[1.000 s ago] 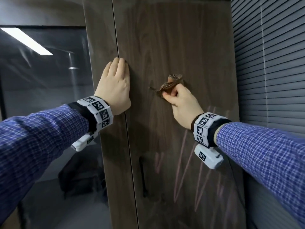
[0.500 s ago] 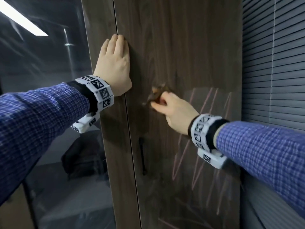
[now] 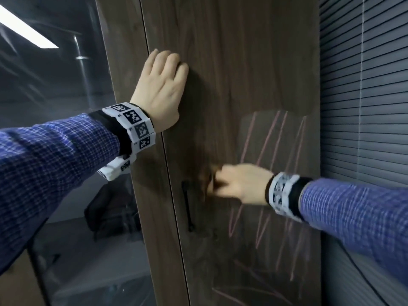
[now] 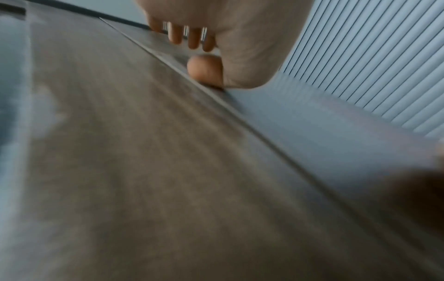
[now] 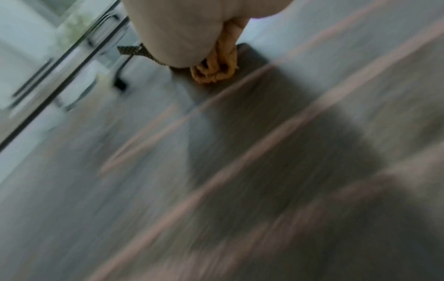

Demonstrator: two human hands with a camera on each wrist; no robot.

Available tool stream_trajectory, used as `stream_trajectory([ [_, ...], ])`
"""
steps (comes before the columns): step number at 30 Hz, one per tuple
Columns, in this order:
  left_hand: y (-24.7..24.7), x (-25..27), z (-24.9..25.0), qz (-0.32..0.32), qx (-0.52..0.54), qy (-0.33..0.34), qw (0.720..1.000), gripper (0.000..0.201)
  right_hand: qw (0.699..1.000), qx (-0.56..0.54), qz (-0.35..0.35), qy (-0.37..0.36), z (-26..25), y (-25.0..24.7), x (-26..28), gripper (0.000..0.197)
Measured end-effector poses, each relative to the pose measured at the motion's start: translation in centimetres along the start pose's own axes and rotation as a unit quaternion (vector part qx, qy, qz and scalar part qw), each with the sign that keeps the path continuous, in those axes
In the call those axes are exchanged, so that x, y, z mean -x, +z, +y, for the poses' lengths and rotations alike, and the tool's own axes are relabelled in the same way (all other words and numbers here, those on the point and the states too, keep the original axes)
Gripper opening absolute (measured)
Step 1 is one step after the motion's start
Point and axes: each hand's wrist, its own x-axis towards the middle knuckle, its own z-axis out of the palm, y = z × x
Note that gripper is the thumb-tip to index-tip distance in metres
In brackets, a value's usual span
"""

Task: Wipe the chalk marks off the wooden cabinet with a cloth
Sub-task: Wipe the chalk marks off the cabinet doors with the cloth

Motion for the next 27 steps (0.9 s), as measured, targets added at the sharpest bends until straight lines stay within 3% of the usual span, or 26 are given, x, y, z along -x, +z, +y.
stream_trajectory([
  [3,0.1,0.0,2.3,-0.009,0.044,0.016,0.999,0.069,0.985,0.038,0.100,0.132,5.3,-5.1,-1.1,0.045],
  [6,1.2,0.1,4.0,-0.022,0.053,0.029,0.998,0.068,0.920,0.075,0.189,0.334,10.8,-9.0,-1.4,0.050],
  [7,1.5,0.2,4.2,-0.019,0.051,0.027,0.998,0.065,0.905,0.078,0.204,0.366,11.9,-9.4,-1.3,0.051],
  [12,2.7,0.4,4.9,-0.003,0.054,0.006,0.999,0.059,0.896,0.077,0.269,0.344,9.1,-5.1,-0.1,0.043],
  [14,2.8,0.4,5.3,-0.003,0.057,-0.005,0.998,0.058,0.917,0.053,0.274,0.286,5.3,-1.8,1.7,0.037],
  [18,2.5,0.1,5.7,0.000,0.061,-0.018,0.998,0.055,0.986,0.016,0.125,0.107,-3.6,5.1,7.8,0.037],
  [20,2.3,0.1,5.8,-0.005,0.056,-0.017,0.998,0.054,0.997,-0.004,0.020,0.075,-6.1,6.5,9.3,0.039],
  [22,2.1,0.0,5.8,-0.013,0.051,-0.012,0.999,0.054,0.999,-0.008,-0.016,0.050,-5.5,5.6,9.1,0.038],
  [24,1.9,-0.1,6.0,-0.020,0.048,-0.009,0.999,0.054,0.998,0.000,0.014,0.056,-2.5,3.1,7.8,0.039],
  [27,2.1,-0.1,6.1,-0.021,0.039,-0.012,0.999,0.056,0.971,0.023,0.118,0.206,4.4,-2.6,5.0,0.037],
])
